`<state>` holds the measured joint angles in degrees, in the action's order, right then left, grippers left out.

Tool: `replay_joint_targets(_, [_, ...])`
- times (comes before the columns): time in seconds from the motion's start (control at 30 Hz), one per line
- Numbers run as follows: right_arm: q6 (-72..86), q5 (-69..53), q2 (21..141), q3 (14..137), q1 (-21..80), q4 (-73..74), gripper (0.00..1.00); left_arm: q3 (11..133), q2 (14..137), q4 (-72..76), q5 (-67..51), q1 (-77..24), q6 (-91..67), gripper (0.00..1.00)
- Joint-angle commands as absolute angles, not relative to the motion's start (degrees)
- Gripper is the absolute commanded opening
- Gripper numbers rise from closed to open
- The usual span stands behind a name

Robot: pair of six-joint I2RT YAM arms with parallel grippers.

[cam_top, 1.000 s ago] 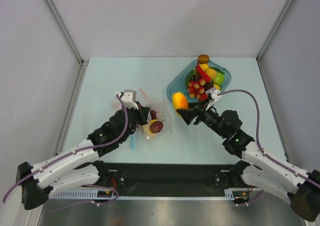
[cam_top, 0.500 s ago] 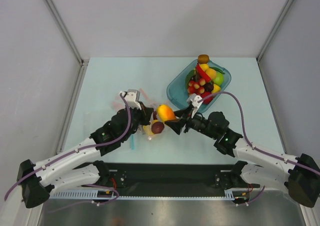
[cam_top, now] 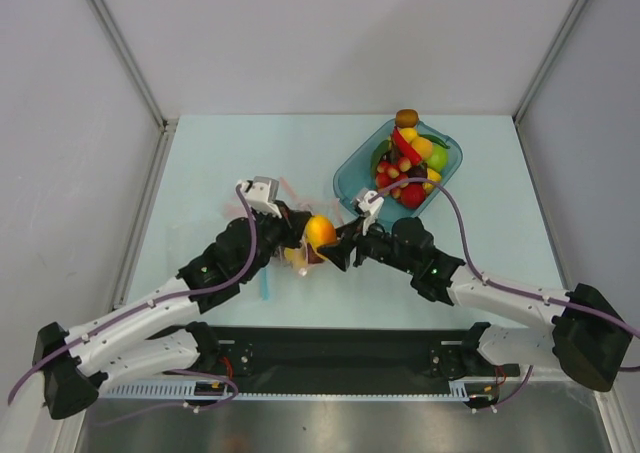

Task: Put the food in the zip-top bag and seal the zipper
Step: Place the fake fruit in the zipper food storage bag.

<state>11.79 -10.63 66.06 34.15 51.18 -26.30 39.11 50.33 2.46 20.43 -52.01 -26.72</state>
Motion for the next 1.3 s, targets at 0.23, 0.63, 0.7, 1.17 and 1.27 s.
replay_joint_targets(0.23, [14.2, -8.2, 71.2, 40.0, 51.5, -26.6, 0.19, 42.2, 54.1, 9.0, 11.2, -56.8, -21.1, 0.00])
replay_joint_targets(0.63, [19.4, -6.7, 67.1, 31.1, 51.6, -41.9, 0.24, 39.7, 48.7, 12.8, 6.5, -57.4, -20.0, 0.00])
replay_joint_targets(0.7, [20.6, -3.9, 65.8, 28.0, 51.5, -50.0, 0.24, 39.3, 47.5, 12.9, 7.2, -57.5, -20.2, 0.00])
replay_joint_targets(1.17, [23.7, -6.9, 77.5, 26.5, 51.9, -65.0, 0.54, 38.8, 47.6, 16.4, -0.6, -57.4, -22.3, 0.00])
replay_joint_targets(1.27, [22.9, -5.7, 75.9, 26.5, 51.9, -63.4, 0.88, 38.1, 45.8, 14.8, 5.2, -57.4, -22.9, 0.01])
